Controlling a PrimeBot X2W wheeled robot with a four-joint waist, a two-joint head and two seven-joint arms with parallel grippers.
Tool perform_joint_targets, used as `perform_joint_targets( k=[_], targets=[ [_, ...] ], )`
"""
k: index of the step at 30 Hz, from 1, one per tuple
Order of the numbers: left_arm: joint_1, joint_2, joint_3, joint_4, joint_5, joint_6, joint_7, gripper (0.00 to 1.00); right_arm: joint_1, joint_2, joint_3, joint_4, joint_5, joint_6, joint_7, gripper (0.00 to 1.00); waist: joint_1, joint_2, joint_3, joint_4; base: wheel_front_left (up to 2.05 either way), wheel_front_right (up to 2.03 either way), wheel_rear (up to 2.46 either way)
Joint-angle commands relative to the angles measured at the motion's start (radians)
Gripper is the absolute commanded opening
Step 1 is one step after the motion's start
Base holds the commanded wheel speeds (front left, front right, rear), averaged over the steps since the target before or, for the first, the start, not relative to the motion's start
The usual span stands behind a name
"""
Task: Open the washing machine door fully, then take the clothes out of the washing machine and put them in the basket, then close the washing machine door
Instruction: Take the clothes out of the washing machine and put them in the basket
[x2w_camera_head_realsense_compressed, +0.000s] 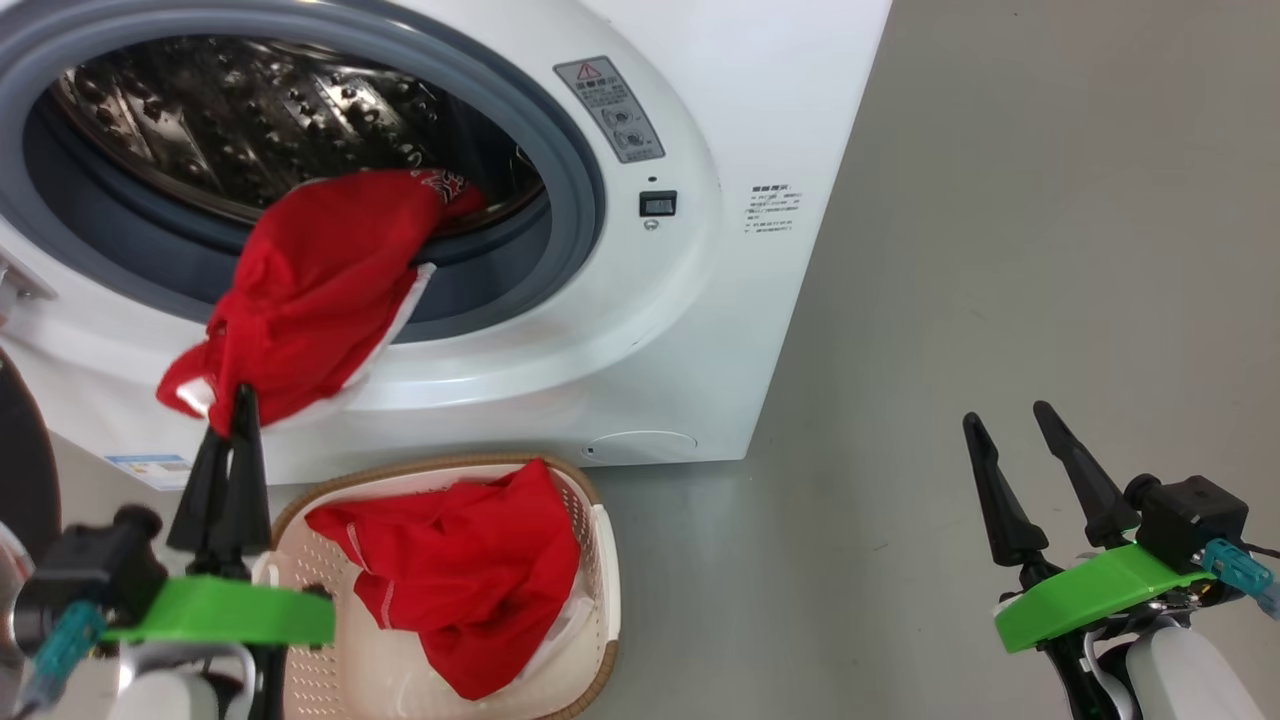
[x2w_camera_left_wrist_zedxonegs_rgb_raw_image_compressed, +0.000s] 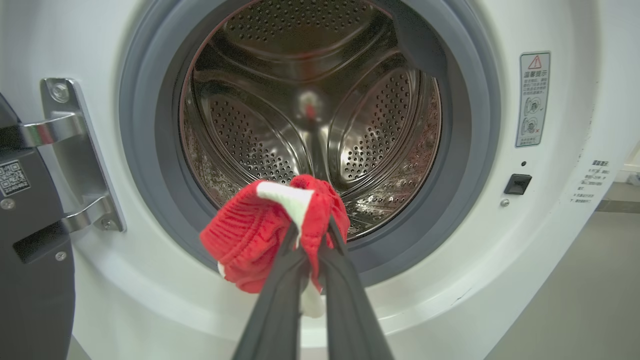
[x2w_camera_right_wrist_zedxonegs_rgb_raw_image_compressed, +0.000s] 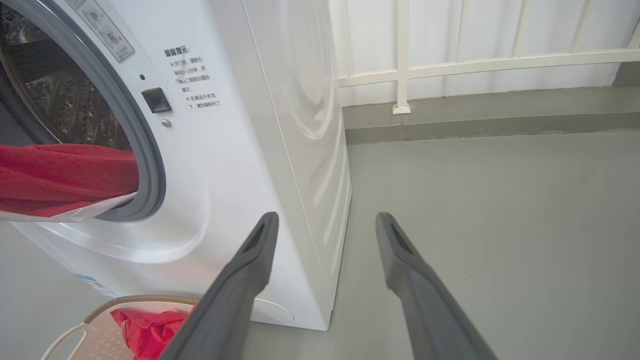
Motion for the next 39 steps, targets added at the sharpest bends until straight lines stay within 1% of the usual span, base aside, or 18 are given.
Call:
perform_joint_targets(
  k=[1, 7, 10, 13, 16, 19, 24, 28, 35, 37, 38, 39],
  targets=[
    [0.011, 0.018, 0.031, -0.050, -0.004, 0.010, 0.005, 0.00, 0.018, -0.011, 0.018, -0.027, 0.002, 0.002, -0.012, 1.00, 0.0000, 0.0000, 0.000, 0.002, 0.00, 0.00, 0.00],
    [0.133, 0.015, 0.026, -0.247, -0.001, 0.043, 0.061, 0.00, 0.012, -0.015, 0.016, -0.030, 0.001, 0.002, -0.012, 1.00, 0.0000, 0.0000, 0.011, 0.006, 0.00, 0.00, 0.00],
    [0.185, 0.012, 0.015, -0.317, 0.002, 0.056, 0.092, 0.00, 0.007, -0.017, 0.017, -0.032, 0.000, 0.002, -0.012, 1.00, 0.0000, 0.0000, 0.019, 0.006, 0.00, 0.00, 0.00],
    [0.218, 0.004, -0.002, -0.330, -0.008, 0.059, 0.113, 0.00, 0.001, -0.017, 0.016, -0.035, -0.001, 0.002, -0.012, 1.00, 0.0000, 0.0000, 0.030, 0.006, 0.00, 0.00, 0.00],
    [0.223, -0.002, -0.015, -0.284, -0.016, 0.061, 0.112, 0.00, -0.007, -0.015, 0.020, -0.035, -0.002, 0.002, -0.012, 1.00, 0.0000, 0.0000, 0.044, 0.004, 0.00, 0.00, 0.00],
    [0.209, -0.003, -0.033, -0.190, -0.013, 0.053, 0.099, 0.00, -0.016, -0.014, 0.026, -0.035, -0.002, 0.002, -0.012, 1.00, 0.0000, 0.0000, 0.059, -0.002, 0.00, 0.00, 0.00],
    [0.137, -0.001, -0.054, 0.039, -0.013, 0.034, 0.061, 0.00, -0.030, -0.010, 0.032, -0.036, -0.003, 0.002, -0.012, 1.00, 0.0000, 0.0000, 0.085, -0.014, 0.00, 0.00, 0.00],
    [0.039, 0.000, -0.071, 0.248, -0.010, 0.014, 0.013, 0.00, -0.039, -0.007, 0.032, -0.039, -0.004, 0.002, -0.012, 1.00, 0.0000, 0.0000, 0.110, -0.021, 0.00, 0.00, 0.00],
    [-0.169, 0.001, -0.105, 0.627, 0.013, -0.006, -0.036, 0.00, -0.065, 0.002, 0.039, -0.043, -0.007, 0.002, -0.012, 1.00, 0.0000, 0.0000, 0.159, -0.036, 0.00, 0.00, 0.00],
    [-0.224, 0.000, -0.117, 0.718, 0.023, -0.011, -0.045, 0.00, -0.073, 0.004, 0.041, -0.044, -0.007, 0.002, -0.012, 1.00, 0.0000, 0.0000, 0.171, -0.040, 0.00, 0.00, 0.00],
    [-0.224, 0.000, -0.117, 0.718, 0.023, -0.011, -0.045, 0.00, -0.073, 0.004, 0.041, -0.044, -0.007, 0.002, -0.012, 1.00, 0.0000, 0.0000, 0.171, -0.040, 0.00, 0.00, 0.00],
    [-0.251, 0.000, -0.122, 0.760, 0.026, -0.013, -0.048, 0.00, -0.078, 0.006, 0.043, -0.044, -0.008, 0.002, -0.012, 1.00, 0.0000, 0.0000, 0.177, -0.044, 0.00, 0.00, 0.00]
  ],
)
